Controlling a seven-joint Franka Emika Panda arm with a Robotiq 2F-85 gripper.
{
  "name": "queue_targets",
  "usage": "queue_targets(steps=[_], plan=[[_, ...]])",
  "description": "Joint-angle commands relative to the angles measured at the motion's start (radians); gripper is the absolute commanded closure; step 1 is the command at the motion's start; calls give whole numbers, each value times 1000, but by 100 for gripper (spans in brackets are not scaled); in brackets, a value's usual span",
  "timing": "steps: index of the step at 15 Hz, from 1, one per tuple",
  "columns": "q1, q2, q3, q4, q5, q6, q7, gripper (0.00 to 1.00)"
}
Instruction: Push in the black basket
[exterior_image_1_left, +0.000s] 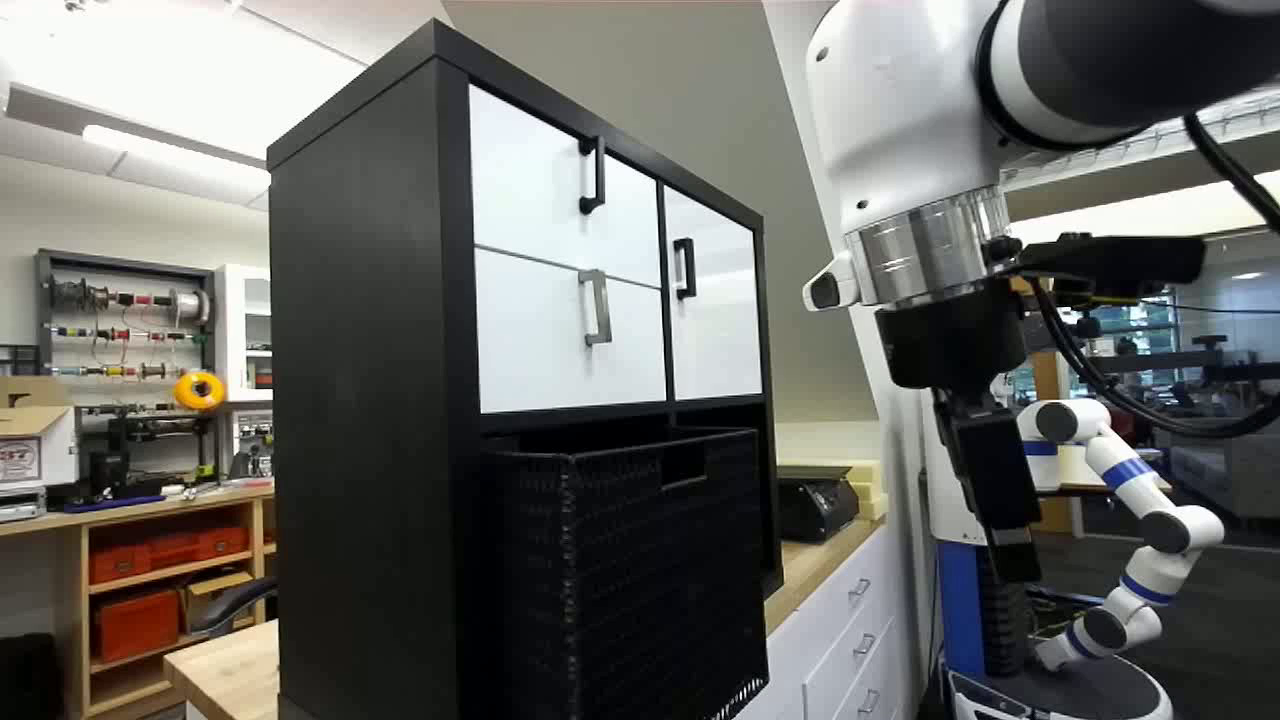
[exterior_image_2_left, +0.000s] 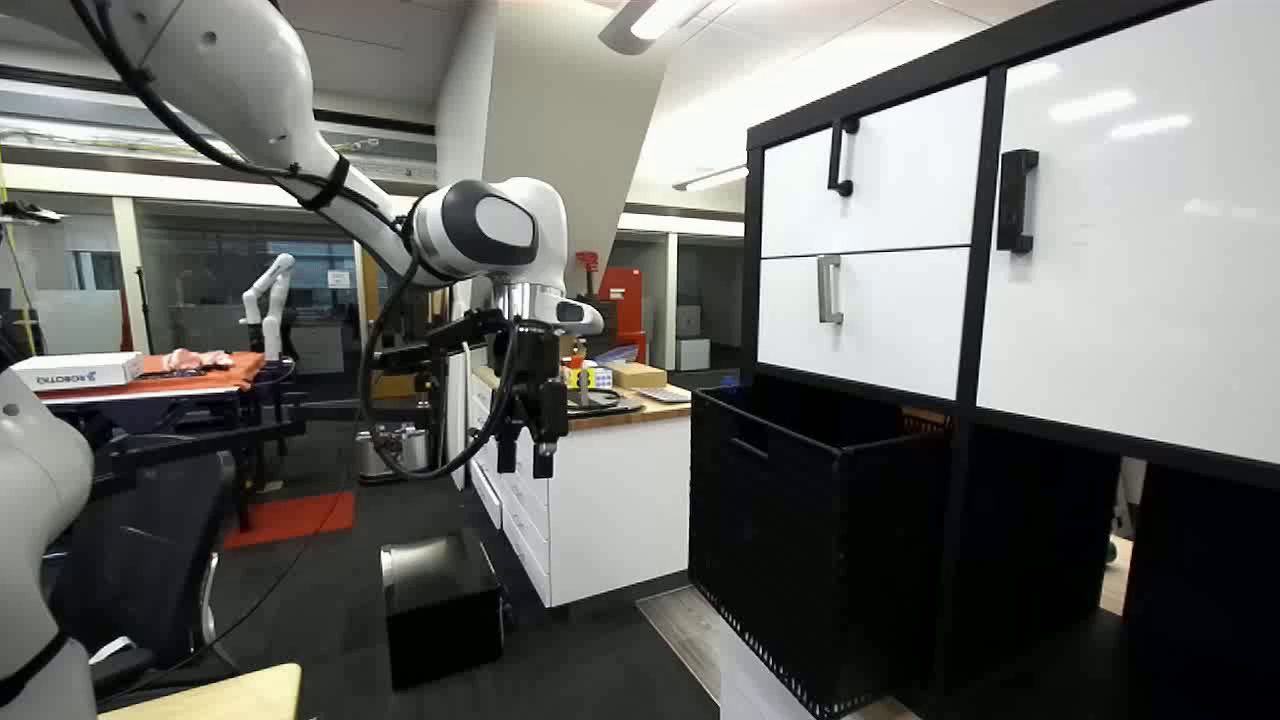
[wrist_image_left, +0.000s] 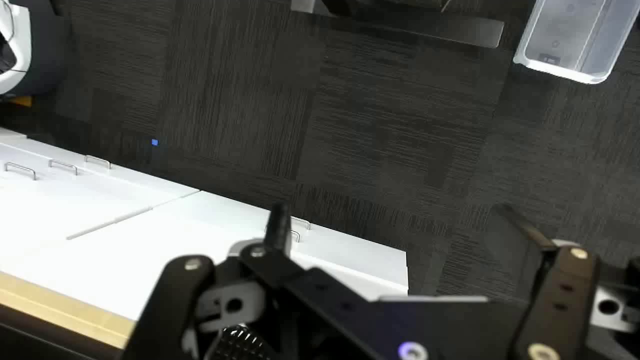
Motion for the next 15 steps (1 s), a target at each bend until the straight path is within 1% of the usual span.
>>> queue_targets(steps=[1, 8, 10, 12, 15], plan=[[29, 3, -27, 2, -8, -2, 7, 0], [19, 54, -43, 7, -5, 38, 33, 0], [13, 85, -51, 7, -14, 83, 57, 0], [7, 121, -65, 9, -18, 147, 78, 0], [-8, 191, -93, 16, -52, 251, 130, 0]])
